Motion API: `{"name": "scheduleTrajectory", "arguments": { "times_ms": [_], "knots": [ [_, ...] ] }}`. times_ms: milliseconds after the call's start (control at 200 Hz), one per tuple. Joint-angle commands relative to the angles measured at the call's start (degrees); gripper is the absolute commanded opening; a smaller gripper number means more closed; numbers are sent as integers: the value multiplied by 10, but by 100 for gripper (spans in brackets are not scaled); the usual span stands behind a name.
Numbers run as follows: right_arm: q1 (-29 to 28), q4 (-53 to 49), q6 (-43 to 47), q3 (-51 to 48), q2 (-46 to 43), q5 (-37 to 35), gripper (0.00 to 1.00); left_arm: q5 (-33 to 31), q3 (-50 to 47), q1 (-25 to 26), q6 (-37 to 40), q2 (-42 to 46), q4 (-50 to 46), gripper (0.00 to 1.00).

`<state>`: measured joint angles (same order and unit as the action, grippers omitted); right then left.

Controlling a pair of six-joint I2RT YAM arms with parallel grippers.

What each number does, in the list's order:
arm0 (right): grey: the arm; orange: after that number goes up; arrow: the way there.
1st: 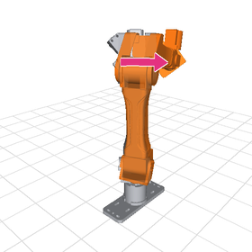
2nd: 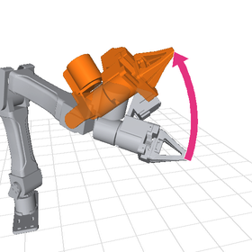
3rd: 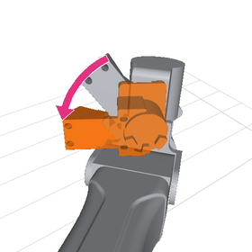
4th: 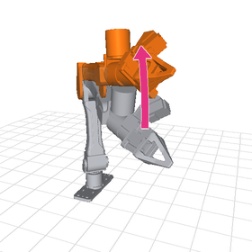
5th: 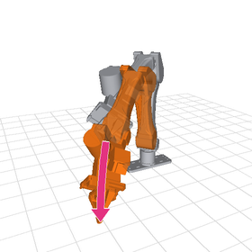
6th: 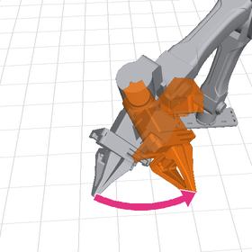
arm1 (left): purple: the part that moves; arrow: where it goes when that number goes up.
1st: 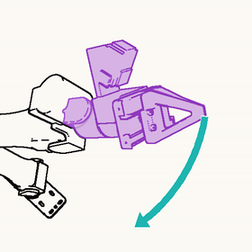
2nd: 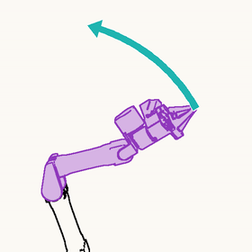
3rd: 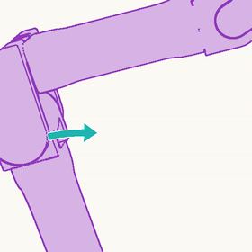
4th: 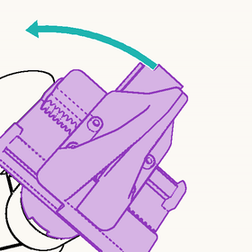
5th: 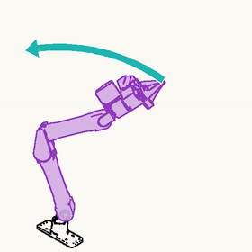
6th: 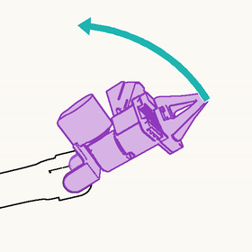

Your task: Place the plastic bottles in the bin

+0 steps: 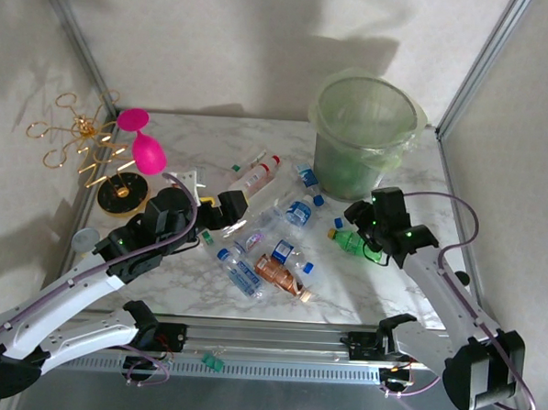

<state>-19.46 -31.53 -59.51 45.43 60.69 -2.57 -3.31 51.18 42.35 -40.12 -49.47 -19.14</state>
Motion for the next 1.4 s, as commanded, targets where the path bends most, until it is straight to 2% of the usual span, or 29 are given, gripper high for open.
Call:
{"name": "scheduleTrajectory", "arguments": {
  "times_ms": [0,160,220,310,421,501,551,621,681,856,1162,1397],
  "knots": [
    [3,-35,-69,16,18,-16,69,-13,-2,5,7,8,3,100],
    [4,-34,-130,-12,29,2,69,-19,-3,5,16,10,-3,100],
    [6,-32,-157,-28,31,1,64,-18,-4,5,17,10,-2,100],
    [32,-2,-188,-65,34,64,60,-16,-4,5,19,7,-1,100],
    [34,17,-207,-74,38,77,62,-14,-4,5,21,5,-2,100],
    [40,14,-202,-64,49,70,68,-15,-5,5,23,6,-3,100],
    [44,7,-196,-56,55,58,78,-15,-5,5,25,8,-2,100],
    [55,7,-193,-56,63,57,86,-13,-6,5,26,10,0,100],
    [65,13,-191,-60,70,58,89,-14,-7,5,26,10,1,100],
    [85,33,-193,-79,104,70,81,-17,-6,5,27,12,-2,100],
    [112,67,-147,-66,165,60,80,-21,-4,5,34,24,-12,100],
    [117,80,-136,-59,206,51,73,-32,1,5,43,31,-24,100]
  ]
}}
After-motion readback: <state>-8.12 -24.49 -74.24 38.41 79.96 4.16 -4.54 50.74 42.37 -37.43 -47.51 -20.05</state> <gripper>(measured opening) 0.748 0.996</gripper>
